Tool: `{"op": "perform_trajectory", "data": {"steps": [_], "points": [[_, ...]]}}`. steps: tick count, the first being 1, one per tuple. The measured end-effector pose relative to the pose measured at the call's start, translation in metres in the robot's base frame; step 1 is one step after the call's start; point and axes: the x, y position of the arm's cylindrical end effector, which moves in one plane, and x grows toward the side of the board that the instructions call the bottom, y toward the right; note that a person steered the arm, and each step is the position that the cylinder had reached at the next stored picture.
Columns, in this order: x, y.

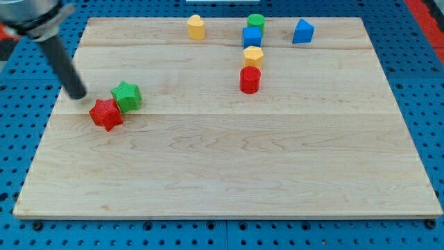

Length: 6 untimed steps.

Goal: Separate the green star from the red star

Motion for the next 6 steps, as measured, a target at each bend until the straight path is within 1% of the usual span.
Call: {"op": "perform_trajectory", "data": {"steps": [1, 2, 3, 4, 5, 6], "points": [[0.002, 0.085], [0.016, 0.056], [0.027, 0.047], [0.044, 0.081], [0.061, 0.097], [0.086, 0.096]]}}
